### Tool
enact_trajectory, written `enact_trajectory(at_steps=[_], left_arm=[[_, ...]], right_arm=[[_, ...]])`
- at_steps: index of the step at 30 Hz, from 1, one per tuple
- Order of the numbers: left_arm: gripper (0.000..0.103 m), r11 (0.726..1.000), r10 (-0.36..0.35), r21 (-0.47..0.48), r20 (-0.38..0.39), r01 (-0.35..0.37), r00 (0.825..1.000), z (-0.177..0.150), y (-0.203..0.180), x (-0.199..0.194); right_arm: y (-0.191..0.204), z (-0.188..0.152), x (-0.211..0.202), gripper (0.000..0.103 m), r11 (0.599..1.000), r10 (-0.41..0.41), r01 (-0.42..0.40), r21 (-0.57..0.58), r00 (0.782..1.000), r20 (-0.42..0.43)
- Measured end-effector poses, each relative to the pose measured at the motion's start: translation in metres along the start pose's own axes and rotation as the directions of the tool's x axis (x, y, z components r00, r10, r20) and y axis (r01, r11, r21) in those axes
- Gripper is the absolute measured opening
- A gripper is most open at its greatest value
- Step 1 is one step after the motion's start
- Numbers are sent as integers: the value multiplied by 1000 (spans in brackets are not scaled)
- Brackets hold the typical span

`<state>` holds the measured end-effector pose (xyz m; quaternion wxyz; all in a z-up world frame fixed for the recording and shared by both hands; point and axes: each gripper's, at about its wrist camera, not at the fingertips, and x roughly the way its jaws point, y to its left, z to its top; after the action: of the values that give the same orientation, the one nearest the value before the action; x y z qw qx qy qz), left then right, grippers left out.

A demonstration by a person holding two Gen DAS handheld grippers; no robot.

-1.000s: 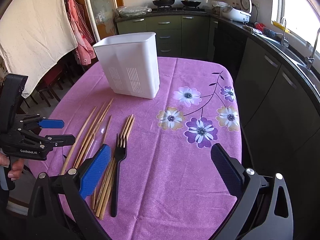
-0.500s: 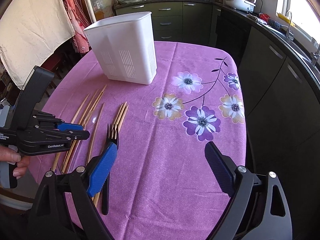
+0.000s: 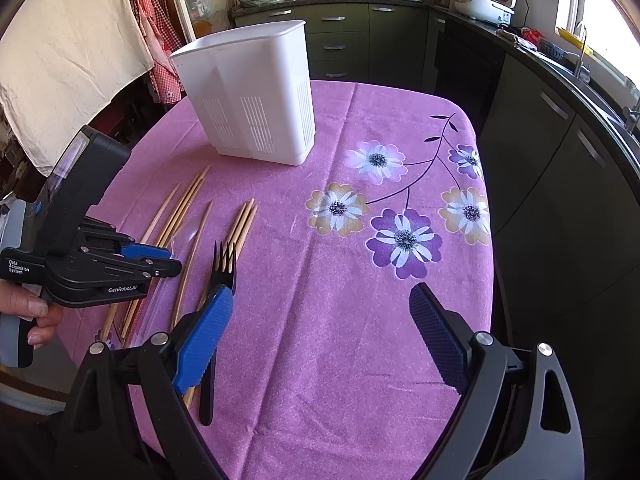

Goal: Organize utensils
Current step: 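Grasp the clear plastic spoon with the left gripper while the right gripper grasps the black fork, then lower the spoon into the white caddy with the left gripper while the right gripper drops the fork in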

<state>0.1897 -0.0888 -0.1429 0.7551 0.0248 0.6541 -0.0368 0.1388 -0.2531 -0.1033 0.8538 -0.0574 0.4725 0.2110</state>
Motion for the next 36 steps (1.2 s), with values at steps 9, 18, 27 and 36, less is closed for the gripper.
enact_trajectory(at_steps=[9, 18, 27, 36], left_arm=[[8, 999, -15, 41, 30, 14, 999, 3, -14, 0], [8, 998, -61, 39, 124, 56, 990, -3, 8, -28], [8, 995, -76, 72, 176, 65, 982, -10, 8, -47], [8, 994, -69, 97, 209, 50, 975, -22, 10, -58]], right_arm=[[10, 2, 14, 89, 999, 16, -19, -37, 998, -61], [37, 9, 51, 26, 974, 205, -222, -42, 945, -255], [61, 14, 81, 21, 966, 232, -258, -21, 901, -367], [74, 18, 103, 15, 967, 230, -253, 0, 879, -417]])
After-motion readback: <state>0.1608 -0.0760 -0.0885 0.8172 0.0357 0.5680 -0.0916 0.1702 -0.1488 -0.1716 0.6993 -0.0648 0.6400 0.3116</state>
